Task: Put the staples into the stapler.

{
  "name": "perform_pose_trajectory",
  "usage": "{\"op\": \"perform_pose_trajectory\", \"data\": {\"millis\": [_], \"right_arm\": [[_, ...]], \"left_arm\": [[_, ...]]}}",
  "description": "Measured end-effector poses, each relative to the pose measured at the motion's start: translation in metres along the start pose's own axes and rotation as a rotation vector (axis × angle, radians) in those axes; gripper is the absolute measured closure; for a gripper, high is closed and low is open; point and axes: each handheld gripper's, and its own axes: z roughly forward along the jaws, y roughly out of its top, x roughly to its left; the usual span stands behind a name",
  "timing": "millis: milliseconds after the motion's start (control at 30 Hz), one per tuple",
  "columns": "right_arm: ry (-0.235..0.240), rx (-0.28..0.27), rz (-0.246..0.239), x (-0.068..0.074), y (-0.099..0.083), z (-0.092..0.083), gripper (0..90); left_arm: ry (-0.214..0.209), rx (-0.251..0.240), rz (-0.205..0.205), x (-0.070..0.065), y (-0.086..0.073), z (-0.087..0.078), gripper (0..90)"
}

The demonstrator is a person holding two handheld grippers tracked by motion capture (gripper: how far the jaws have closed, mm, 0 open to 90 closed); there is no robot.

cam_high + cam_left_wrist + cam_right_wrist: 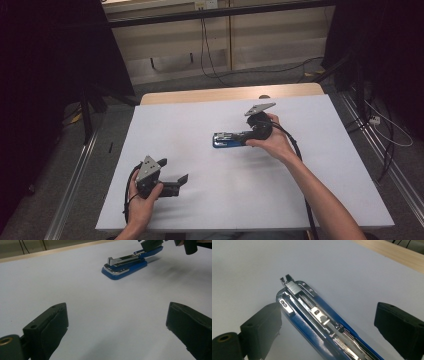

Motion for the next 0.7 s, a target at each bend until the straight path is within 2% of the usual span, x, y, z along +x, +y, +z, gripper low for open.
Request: {"op": "perform_pose_trajectory", "data": {"millis": [133, 267, 433, 700], "right_arm": [[-0.039, -0.040, 0.039, 0.001, -0.005, -0.007, 6.0], [-0.051, -0.043, 0.047, 0.000, -0.013, -0.012, 6.5], [-0.067, -0.074, 0.065, 0.001, -0.019, -0.021, 5.8], [-0.105, -0.125, 0.081, 0.005, -0.029, -0.036, 4.5]], "left_arm": [[0.002, 0.002, 0.000, 0.000, 0.000, 0.000, 4.3], [0.003, 0.001, -0.008, 0.001, -0.001, 0.001, 4.3], [-0.007, 0.016, -0.018, 0.003, -0.002, 0.000, 4.1], [0.016, 0.001, -0.026, 0.006, -0.002, -0.002, 4.1]]}}
